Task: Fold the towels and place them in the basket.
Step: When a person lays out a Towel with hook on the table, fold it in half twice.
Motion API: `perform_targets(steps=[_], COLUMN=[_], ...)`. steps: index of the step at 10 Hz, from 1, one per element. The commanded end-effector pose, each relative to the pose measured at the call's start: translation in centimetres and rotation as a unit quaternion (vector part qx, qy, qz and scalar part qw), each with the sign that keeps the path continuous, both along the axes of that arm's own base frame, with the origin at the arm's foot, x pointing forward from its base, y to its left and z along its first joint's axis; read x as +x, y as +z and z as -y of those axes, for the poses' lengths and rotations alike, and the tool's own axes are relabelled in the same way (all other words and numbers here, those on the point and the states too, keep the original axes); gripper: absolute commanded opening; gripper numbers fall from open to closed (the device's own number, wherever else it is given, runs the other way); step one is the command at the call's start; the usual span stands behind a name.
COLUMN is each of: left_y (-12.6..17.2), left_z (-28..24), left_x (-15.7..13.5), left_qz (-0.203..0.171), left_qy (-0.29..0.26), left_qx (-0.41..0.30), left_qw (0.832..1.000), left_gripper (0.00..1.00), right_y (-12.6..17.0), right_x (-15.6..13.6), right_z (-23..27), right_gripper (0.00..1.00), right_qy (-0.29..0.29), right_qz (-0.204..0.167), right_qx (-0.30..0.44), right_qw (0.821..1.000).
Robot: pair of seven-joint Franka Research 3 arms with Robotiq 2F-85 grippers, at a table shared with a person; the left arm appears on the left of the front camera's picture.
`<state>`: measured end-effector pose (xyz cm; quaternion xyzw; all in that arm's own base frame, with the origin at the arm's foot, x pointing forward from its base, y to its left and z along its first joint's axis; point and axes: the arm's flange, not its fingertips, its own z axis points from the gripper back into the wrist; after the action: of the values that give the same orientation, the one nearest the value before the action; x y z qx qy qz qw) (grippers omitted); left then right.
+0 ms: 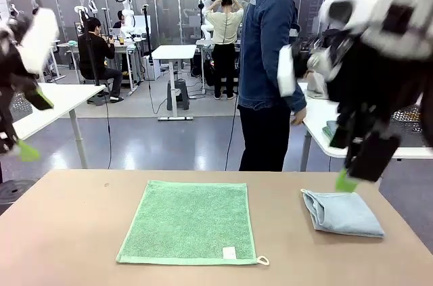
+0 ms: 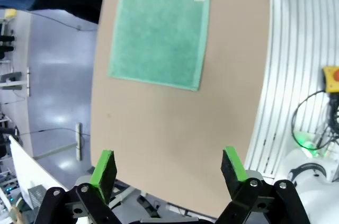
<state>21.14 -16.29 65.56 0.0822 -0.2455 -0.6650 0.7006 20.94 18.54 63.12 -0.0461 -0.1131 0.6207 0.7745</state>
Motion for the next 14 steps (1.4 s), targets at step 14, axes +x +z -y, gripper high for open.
perform_targets(steps=[14], left_y=[-12.4], left_z=[2.7], left_x=[6.6], left_qz=[-0.142], left_qy=[-0.034], left_qx=[0.050], left_qw=[0.988], left_gripper=[1.00], right_y=[-13.4], right_x=[6.2], right_z=[-4.5], right_gripper=[0.91], right_qy=[0.056], right_qz=[-0.046], right_qx=[-0.022], right_qw=[0.997])
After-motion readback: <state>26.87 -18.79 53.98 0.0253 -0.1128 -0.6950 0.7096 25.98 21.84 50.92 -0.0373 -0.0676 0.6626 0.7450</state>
